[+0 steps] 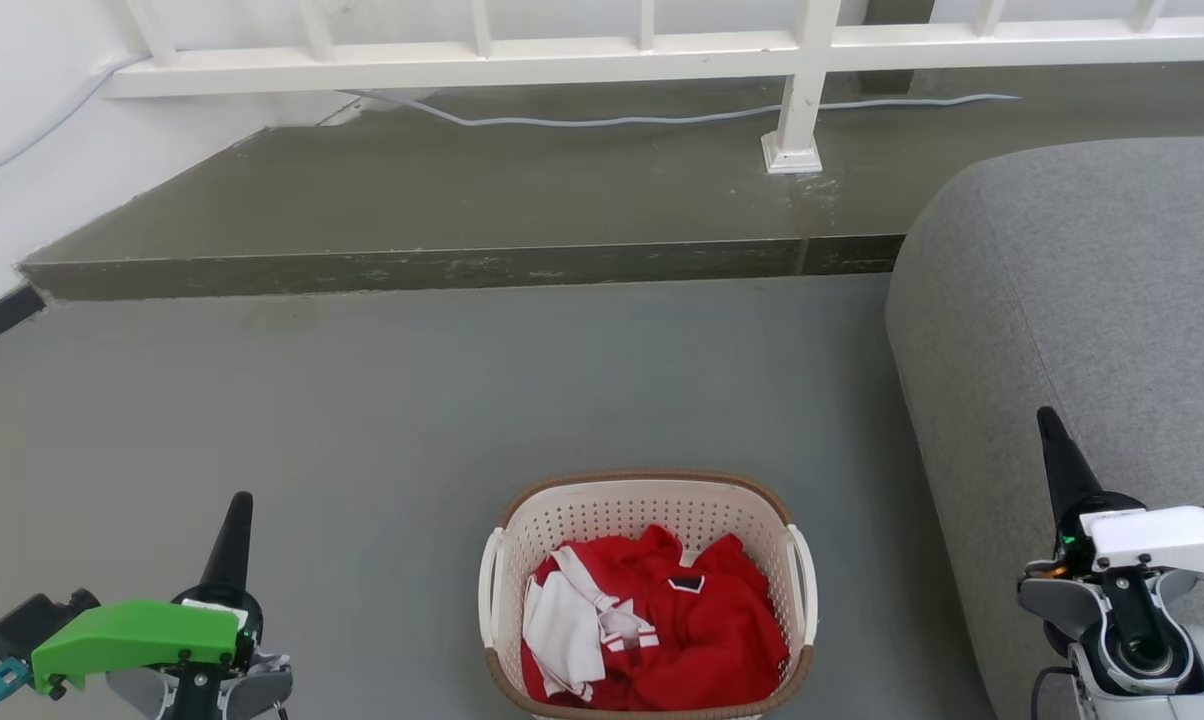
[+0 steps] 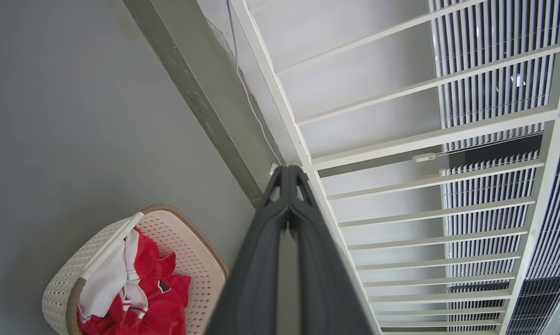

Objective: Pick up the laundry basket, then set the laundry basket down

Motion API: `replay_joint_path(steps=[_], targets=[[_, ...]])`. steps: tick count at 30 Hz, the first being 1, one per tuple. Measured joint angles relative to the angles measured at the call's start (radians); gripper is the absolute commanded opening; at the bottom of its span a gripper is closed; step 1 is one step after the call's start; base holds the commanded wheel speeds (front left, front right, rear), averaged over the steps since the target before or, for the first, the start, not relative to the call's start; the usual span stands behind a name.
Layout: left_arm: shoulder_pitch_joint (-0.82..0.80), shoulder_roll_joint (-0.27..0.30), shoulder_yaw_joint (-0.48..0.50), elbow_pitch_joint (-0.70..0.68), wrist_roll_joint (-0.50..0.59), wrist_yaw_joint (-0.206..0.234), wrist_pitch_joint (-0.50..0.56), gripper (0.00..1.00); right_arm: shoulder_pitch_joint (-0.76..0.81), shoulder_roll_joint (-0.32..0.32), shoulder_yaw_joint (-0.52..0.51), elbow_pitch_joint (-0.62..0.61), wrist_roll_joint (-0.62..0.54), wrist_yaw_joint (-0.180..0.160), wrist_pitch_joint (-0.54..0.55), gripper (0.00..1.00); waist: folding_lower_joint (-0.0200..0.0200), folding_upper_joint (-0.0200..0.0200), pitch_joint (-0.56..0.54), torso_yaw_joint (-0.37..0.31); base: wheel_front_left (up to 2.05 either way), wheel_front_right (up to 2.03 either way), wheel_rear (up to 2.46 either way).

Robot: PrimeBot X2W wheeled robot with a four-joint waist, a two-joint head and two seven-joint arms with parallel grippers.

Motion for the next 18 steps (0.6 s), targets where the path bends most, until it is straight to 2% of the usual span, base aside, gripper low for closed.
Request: replay_joint_path(steps=[18], targets=[[-0.012, -0.003, 0.047, 0.011, -0.216, -0.008, 0.061, 0.0, -0.003, 0.008, -0.047, -0.004, 0.226, 0.001, 0.063, 0.0, 0.0, 0.0, -0.012, 0.002, 0.0, 0.0, 0.0]])
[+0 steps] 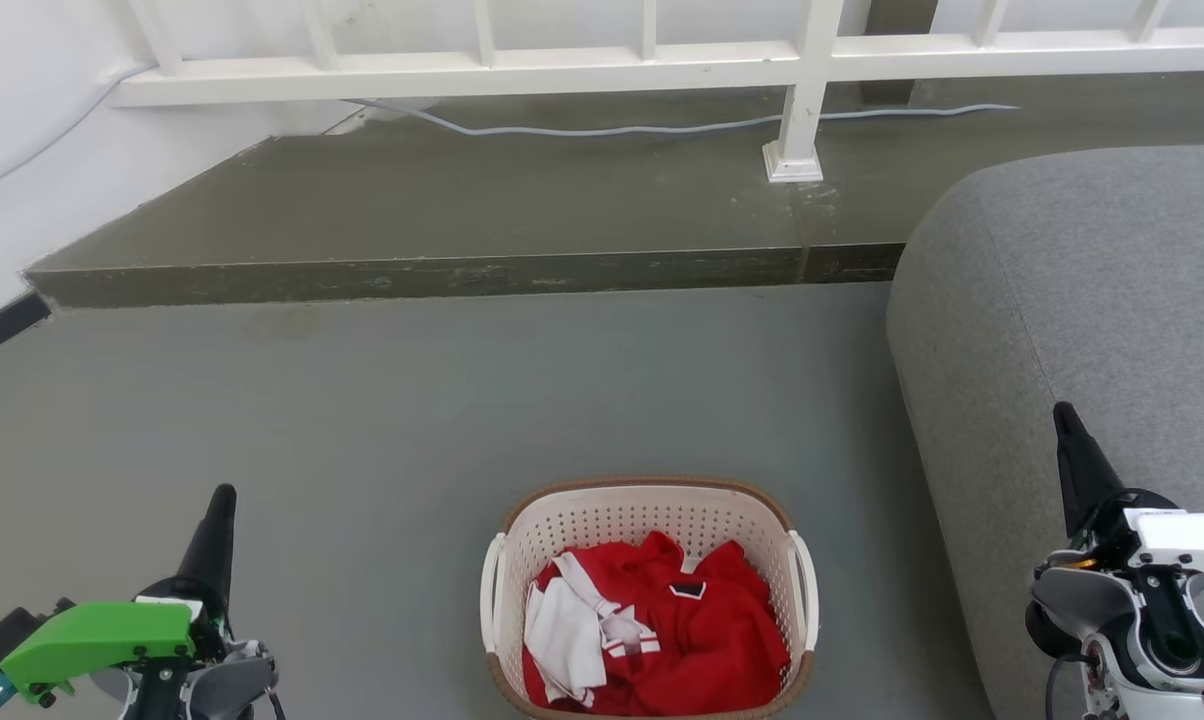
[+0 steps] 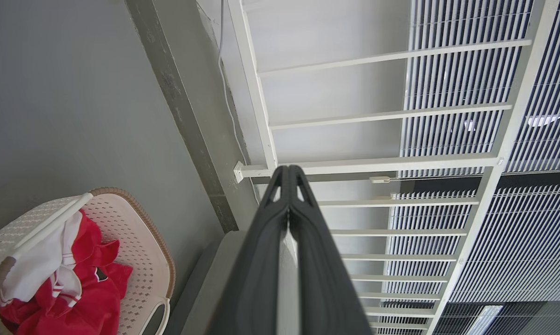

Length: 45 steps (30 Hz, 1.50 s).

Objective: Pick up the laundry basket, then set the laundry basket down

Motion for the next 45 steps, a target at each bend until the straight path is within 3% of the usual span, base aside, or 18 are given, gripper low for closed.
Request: replay_joint_path(steps=[6, 45], targets=[[-0.003, 0.0, 0.009, 0.001, -0.03, 0.0, 0.009, 0.0, -0.001, 0.001, -0.008, -0.001, 0.042, 0.0, 0.007, 0.0, 0.0, 0.0, -0.002, 0.0, 0.0, 0.0, 0.0], [-0.003, -0.001, 0.011, 0.001, -0.03, 0.0, 0.009, 0.0, -0.001, 0.001, -0.008, -0.004, 0.043, 0.004, 0.007, 0.0, 0.0, 0.0, -0.001, 0.0, 0.0, 0.0, 0.0]])
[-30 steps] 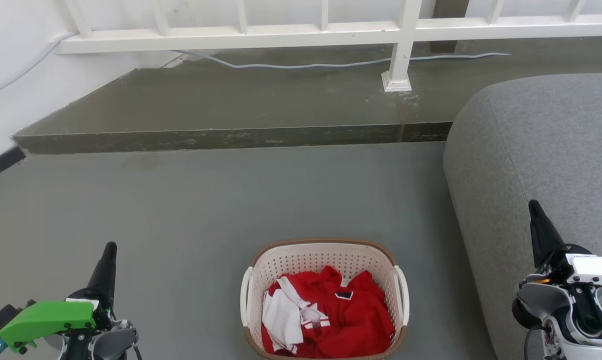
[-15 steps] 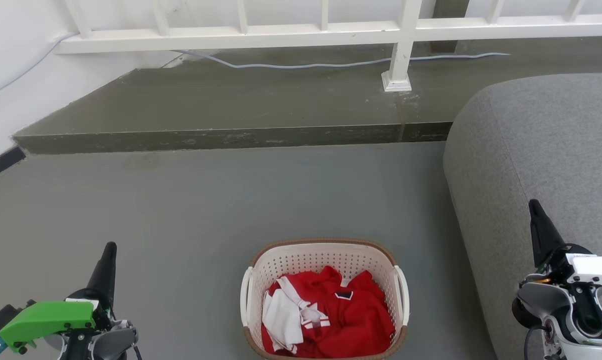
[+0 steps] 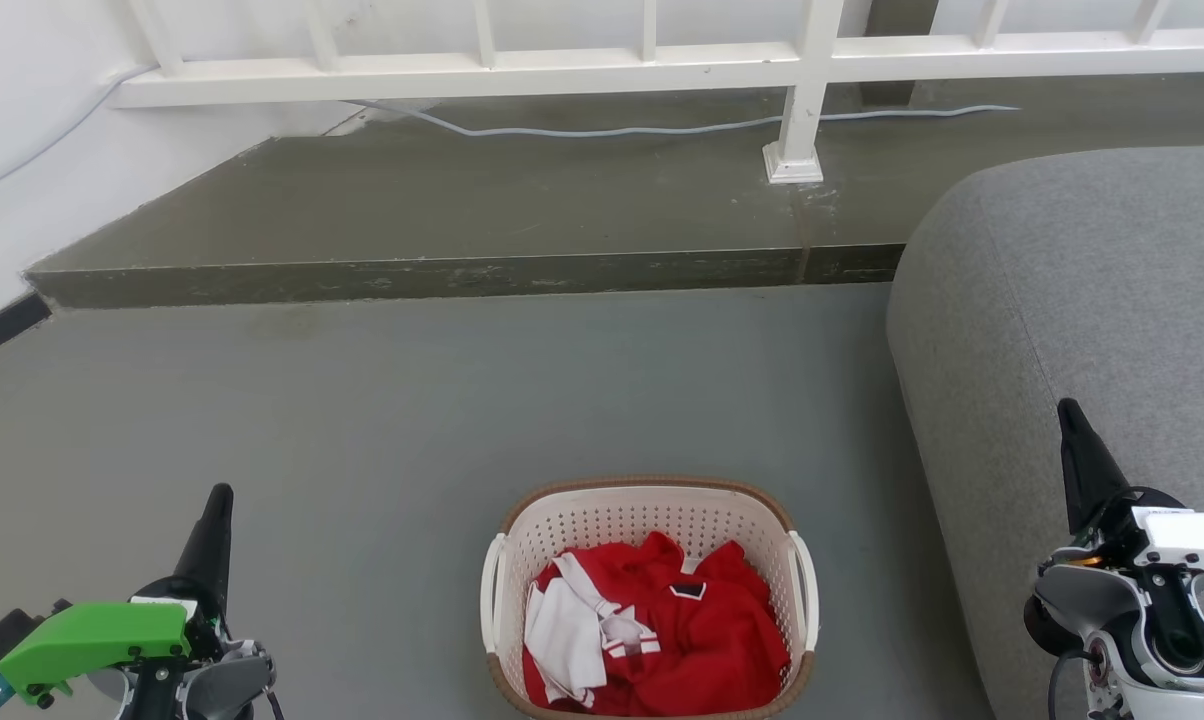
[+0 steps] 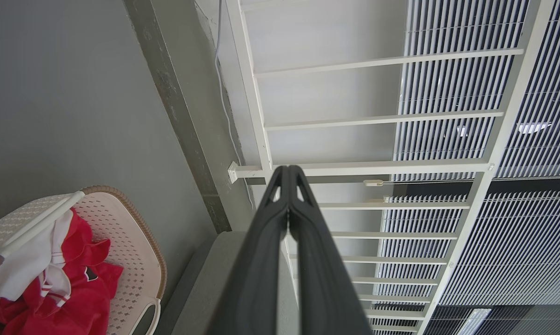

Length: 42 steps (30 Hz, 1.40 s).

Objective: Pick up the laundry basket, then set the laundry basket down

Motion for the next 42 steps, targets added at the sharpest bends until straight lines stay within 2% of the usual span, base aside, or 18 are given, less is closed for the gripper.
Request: replay_joint_path(steps=[42], targets=[[0.0, -0.001, 0.001, 0.0, 0.0, 0.0, 0.007, 0.0, 0.0, 0.0, 0.0, -0.001, 0.0, 0.003, 0.0, 0.0, 0.0, 0.0, 0.0, 0.0, 0.0, 0.0, 0.0]])
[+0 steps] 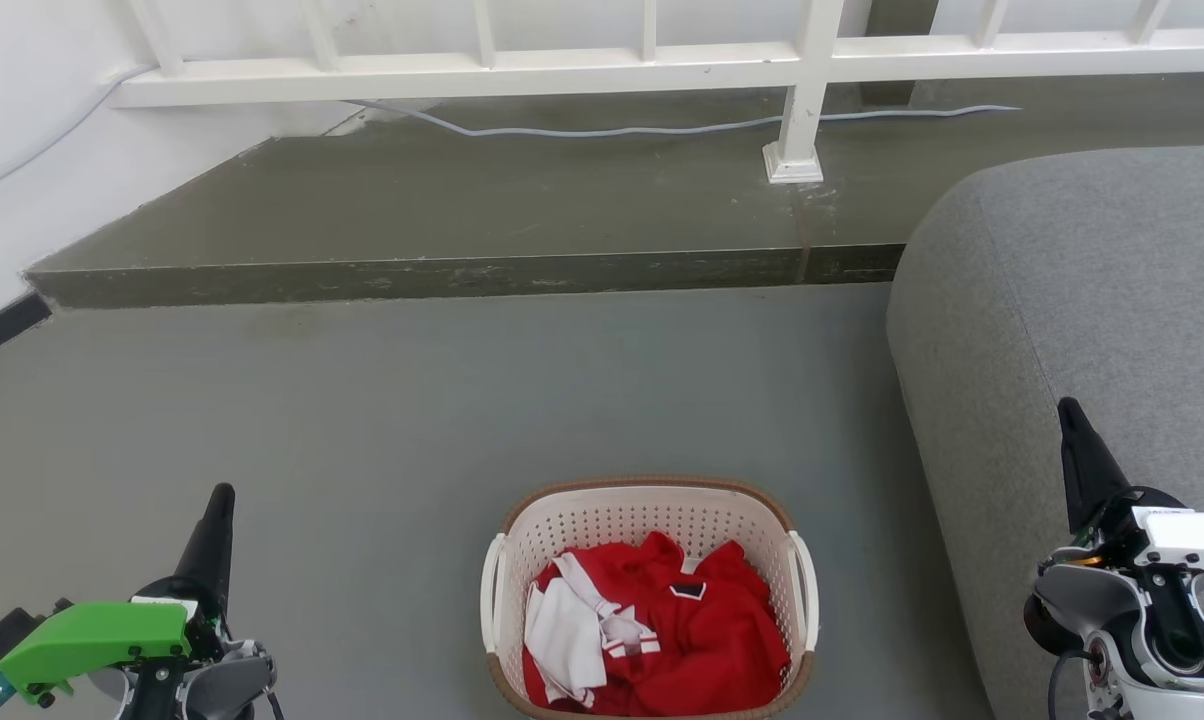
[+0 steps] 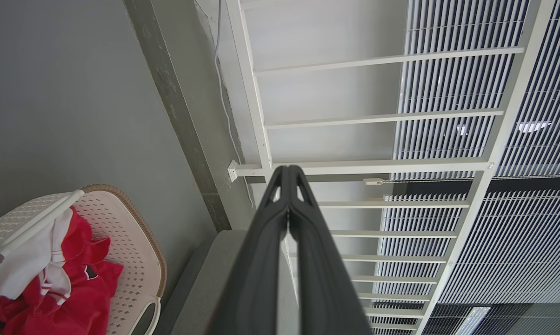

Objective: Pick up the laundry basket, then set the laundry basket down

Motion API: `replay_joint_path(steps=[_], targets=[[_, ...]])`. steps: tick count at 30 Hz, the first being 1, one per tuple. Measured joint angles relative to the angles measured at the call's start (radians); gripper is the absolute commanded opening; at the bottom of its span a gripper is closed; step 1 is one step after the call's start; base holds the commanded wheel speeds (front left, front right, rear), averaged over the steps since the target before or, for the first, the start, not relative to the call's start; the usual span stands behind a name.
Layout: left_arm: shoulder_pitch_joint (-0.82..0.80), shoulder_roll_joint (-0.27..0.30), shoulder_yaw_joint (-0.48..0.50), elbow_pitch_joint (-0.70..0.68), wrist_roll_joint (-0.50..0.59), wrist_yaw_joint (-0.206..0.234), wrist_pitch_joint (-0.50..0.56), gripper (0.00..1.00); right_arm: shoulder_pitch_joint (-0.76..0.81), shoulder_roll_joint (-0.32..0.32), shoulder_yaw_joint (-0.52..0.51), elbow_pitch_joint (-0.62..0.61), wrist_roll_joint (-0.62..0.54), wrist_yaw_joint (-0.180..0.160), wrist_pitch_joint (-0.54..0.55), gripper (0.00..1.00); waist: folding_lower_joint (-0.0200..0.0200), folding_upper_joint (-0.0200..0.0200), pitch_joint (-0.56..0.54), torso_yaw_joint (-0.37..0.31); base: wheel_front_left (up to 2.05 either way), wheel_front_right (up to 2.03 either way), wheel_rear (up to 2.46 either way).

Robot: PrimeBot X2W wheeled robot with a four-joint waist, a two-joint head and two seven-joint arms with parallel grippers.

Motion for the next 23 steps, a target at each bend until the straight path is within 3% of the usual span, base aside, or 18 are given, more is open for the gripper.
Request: replay_joint_path(steps=[23], targets=[[0.0, 0.0, 0.0, 0.0, 0.0, 0.0, 0.001, 0.0, 0.0, 0.0, 0.0, 0.0, 0.0, 0.0, 0.0, 0.0, 0.0, 0.0, 0.0, 0.0, 0.0, 0.0, 0.0]])
